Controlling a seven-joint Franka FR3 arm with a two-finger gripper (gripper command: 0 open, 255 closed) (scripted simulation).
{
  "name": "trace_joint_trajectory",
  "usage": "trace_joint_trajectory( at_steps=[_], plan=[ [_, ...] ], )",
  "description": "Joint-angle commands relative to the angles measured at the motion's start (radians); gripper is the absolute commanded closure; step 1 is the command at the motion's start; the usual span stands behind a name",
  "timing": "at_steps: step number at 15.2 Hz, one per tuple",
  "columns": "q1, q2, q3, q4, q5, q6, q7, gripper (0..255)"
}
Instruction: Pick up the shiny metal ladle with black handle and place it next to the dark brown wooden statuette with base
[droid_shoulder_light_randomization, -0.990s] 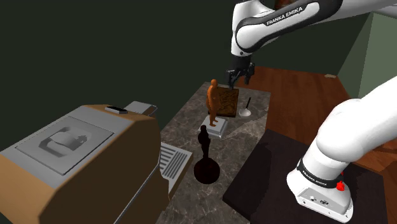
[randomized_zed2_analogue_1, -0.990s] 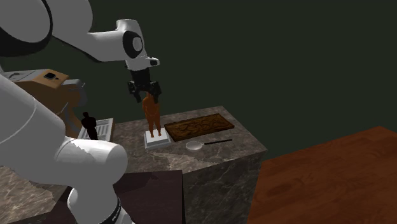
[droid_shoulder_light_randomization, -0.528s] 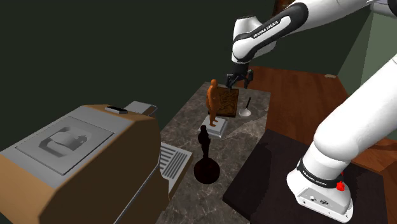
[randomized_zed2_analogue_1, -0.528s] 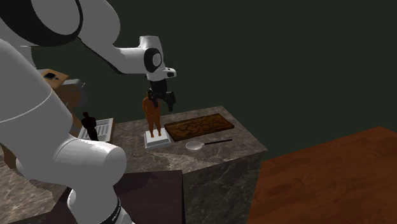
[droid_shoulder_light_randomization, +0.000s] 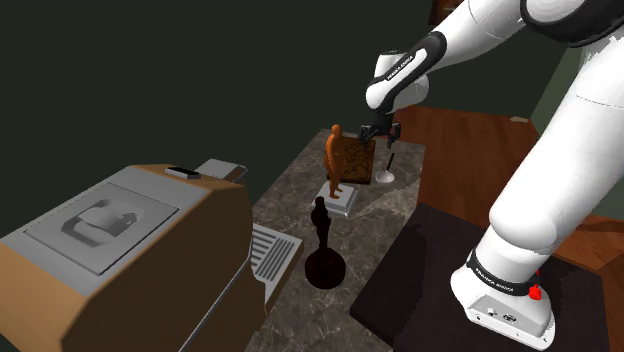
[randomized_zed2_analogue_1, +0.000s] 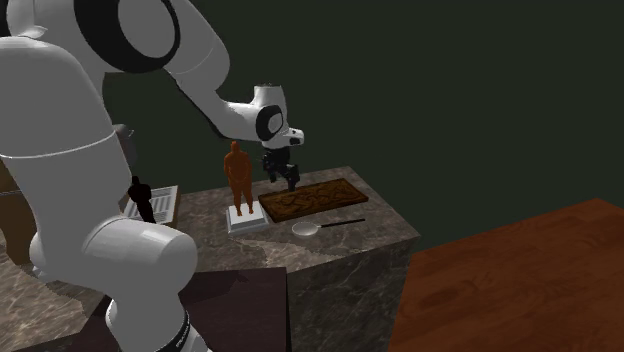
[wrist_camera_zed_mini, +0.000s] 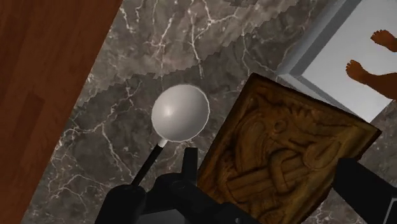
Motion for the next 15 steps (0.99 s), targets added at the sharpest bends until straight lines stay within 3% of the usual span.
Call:
trace_joint_trajectory(
  at_steps=[1,8,15],
  plan=[
    [-0.015,0.066,-0.015,0.031,0.028,0.044,0.009,0],
    [-0.095,0.285,-0.038,0.134,0.169,0.180,-0.002,0],
    [-0.216,0.498,-0.010,0.267,0.322,0.276,-0.020,0]
  ],
)
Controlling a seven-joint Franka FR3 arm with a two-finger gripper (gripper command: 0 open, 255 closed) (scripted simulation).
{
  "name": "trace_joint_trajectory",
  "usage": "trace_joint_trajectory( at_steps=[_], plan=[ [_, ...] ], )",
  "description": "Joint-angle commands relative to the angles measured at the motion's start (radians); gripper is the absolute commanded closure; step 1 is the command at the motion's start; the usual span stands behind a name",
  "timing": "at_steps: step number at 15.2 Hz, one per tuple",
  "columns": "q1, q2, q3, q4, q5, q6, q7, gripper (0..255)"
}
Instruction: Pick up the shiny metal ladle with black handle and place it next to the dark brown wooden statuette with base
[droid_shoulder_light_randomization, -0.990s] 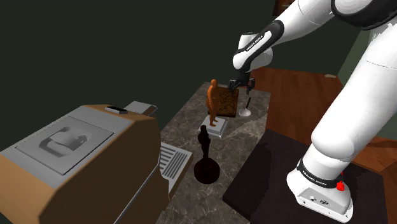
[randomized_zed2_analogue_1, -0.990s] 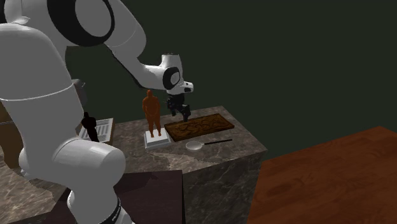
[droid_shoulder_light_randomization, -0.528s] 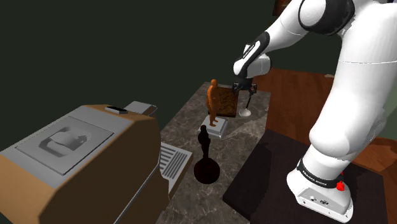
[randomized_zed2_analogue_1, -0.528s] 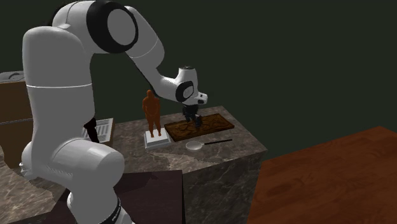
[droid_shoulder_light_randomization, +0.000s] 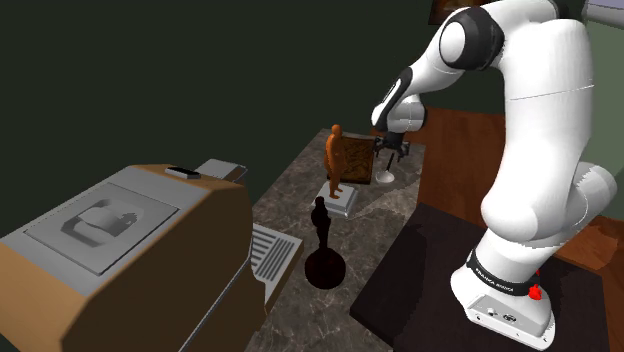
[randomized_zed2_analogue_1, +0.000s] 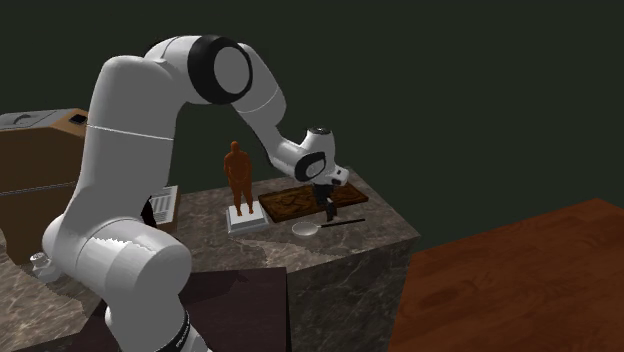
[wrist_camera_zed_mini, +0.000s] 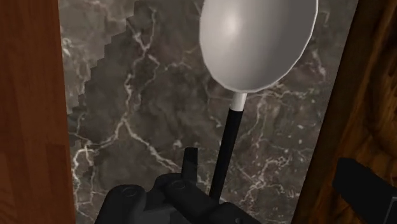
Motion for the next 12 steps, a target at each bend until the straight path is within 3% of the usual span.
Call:
trace_joint_trajectory(
  at_steps=[1,12],
  plan=[
    [-0.041,0.064,0.012,0.044,0.043,0.025,-0.005,0],
    [-0.082,0.187,0.051,0.111,0.081,0.086,-0.025,0]
  ],
)
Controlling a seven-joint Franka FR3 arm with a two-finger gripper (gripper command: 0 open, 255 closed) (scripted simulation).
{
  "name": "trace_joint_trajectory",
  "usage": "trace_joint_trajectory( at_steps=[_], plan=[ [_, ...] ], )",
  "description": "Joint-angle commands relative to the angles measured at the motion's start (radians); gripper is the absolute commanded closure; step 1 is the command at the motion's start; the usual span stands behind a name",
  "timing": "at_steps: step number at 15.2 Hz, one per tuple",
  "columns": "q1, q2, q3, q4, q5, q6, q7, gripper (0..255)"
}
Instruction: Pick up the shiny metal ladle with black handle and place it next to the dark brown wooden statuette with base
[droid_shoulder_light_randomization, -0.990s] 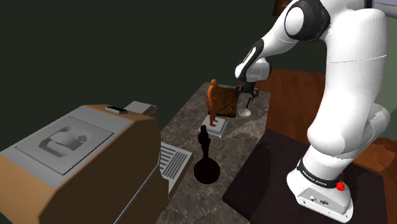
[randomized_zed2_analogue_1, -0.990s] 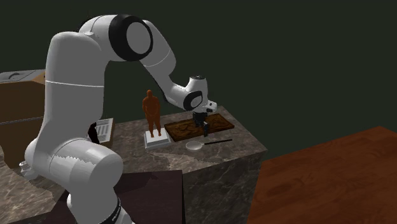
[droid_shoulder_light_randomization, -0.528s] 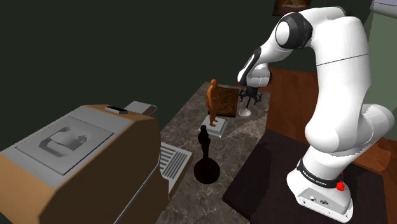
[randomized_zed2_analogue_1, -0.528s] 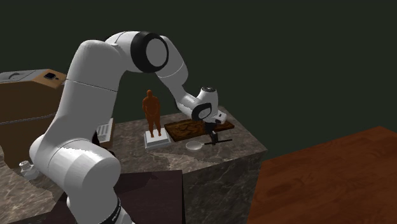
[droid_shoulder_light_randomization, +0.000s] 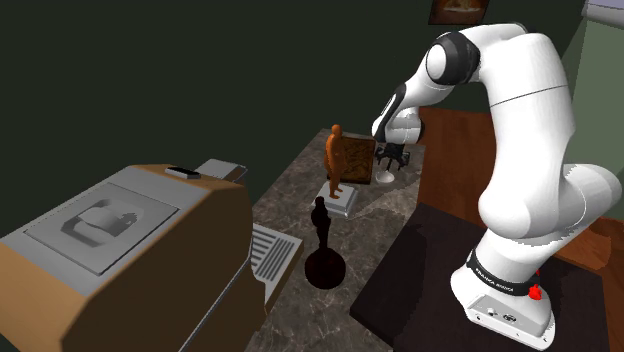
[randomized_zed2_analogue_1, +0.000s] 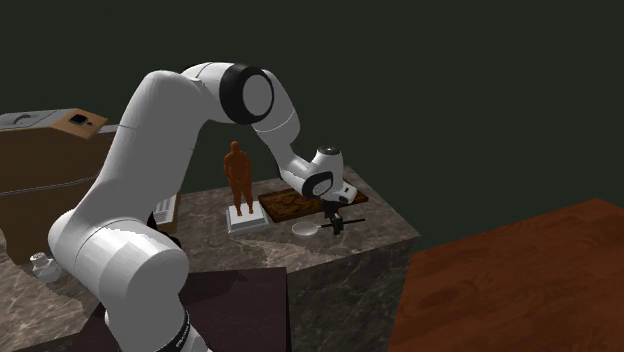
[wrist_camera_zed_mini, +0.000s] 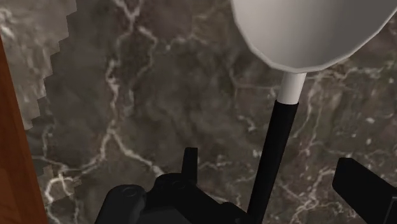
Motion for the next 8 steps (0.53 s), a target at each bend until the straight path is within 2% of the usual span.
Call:
trace_joint_trajectory(
  at_steps=[1,5,6,8],
  plan=[
    [-0.001,0.004,0.001,0.003,0.001,0.001,-0.001,0],
    [-0.001,0.004,0.001,0.003,0.001,0.001,-0.001,0],
    [-0.001,0.004,0.001,0.003,0.001,0.001,-0.001,255],
    [-0.001,0.004,0.001,0.003,0.001,0.001,-0.001,255]
  ],
)
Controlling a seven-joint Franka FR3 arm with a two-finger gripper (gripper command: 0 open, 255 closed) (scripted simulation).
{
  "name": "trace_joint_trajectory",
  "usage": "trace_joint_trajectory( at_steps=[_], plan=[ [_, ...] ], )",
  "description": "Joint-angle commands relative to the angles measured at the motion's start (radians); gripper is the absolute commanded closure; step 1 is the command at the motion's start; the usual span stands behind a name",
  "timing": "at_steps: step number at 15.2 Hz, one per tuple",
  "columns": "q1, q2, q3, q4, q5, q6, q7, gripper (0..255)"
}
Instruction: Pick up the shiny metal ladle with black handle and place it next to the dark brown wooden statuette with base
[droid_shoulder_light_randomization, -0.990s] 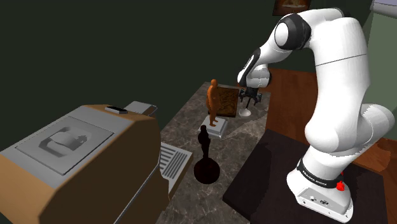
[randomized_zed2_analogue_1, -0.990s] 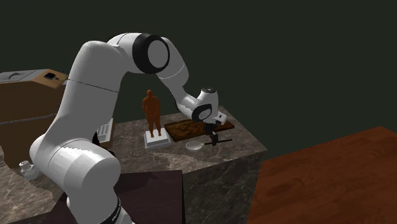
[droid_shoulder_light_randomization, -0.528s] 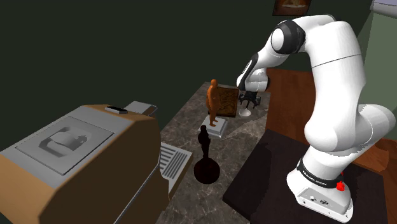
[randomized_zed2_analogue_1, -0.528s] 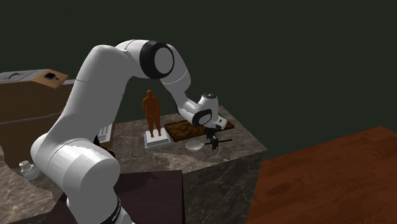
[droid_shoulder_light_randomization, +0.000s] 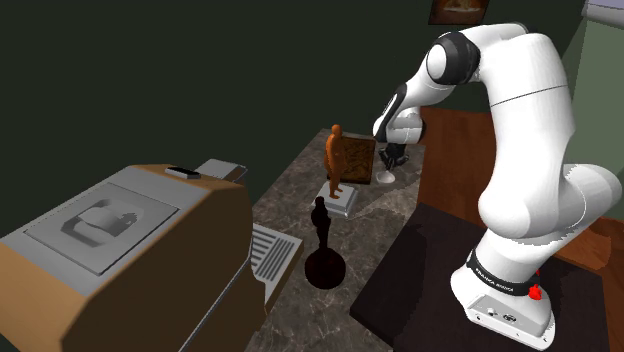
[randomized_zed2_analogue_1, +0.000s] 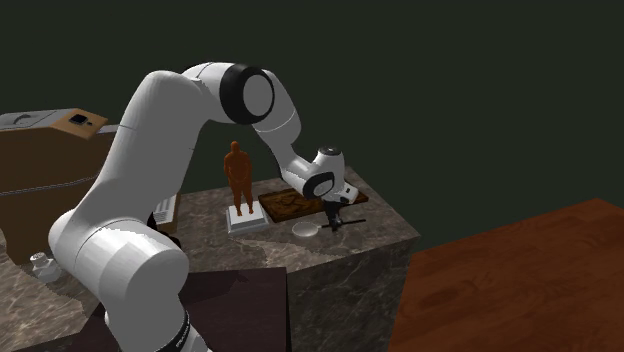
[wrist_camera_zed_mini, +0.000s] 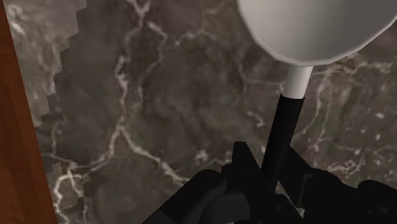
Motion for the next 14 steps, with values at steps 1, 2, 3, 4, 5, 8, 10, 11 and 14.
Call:
trace_joint_trajectory(
  at_steps=[1,2,3,4,5,8,10,11,14],
  plan=[
    [0.004,0.003,0.006,0.002,0.000,0.003,0.000,255],
    [0.003,0.003,0.006,0.004,0.000,0.001,-0.001,255],
    [0.001,0.003,0.006,0.004,0.000,0.001,-0.002,255],
    [0.002,0.002,0.006,0.002,0.000,0.001,-0.002,255],
    [0.001,0.001,0.006,0.001,0.000,0.001,-0.002,255],
    [0.007,-0.009,0.001,-0.001,-0.003,-0.006,0.003,255],
    [0.015,-0.033,-0.008,-0.009,-0.010,-0.023,0.009,255],
    [0.019,-0.045,-0.013,-0.013,-0.013,-0.032,0.012,255],
    [0.030,-0.081,-0.027,-0.024,-0.025,-0.058,0.022,255]
  ],
)
